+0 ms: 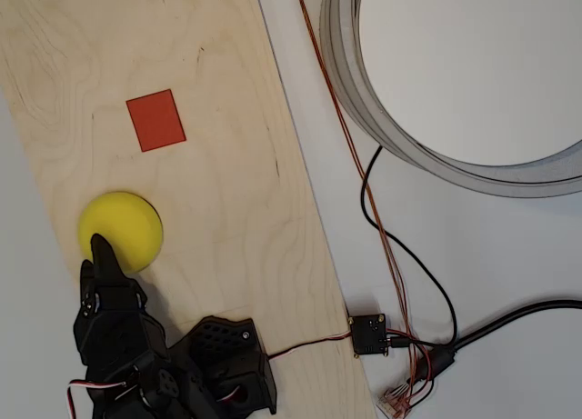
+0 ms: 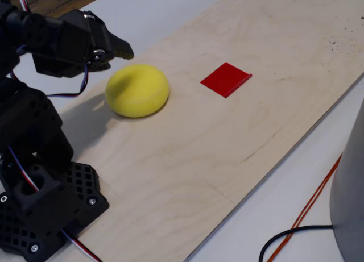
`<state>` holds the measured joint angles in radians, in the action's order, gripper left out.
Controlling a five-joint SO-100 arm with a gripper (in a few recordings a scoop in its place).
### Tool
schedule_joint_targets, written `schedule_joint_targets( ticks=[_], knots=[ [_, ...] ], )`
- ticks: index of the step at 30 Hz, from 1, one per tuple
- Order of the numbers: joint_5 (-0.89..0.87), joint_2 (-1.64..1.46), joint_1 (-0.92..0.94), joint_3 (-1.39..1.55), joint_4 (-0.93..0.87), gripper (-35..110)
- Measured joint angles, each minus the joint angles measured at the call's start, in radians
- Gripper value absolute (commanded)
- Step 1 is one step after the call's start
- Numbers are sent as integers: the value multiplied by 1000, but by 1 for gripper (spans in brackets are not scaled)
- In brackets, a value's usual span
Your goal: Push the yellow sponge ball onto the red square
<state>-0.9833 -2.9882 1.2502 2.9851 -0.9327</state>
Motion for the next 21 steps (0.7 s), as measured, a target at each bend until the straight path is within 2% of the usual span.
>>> schedule_joint_targets(
  ticks=[5,10,17,21],
  knots=[
    [11,17,28,34,112,17],
    [17,158,52,37,256,16],
    [18,503,69,-55,462,16],
    [32,686,75,-149,514,16]
  ],
)
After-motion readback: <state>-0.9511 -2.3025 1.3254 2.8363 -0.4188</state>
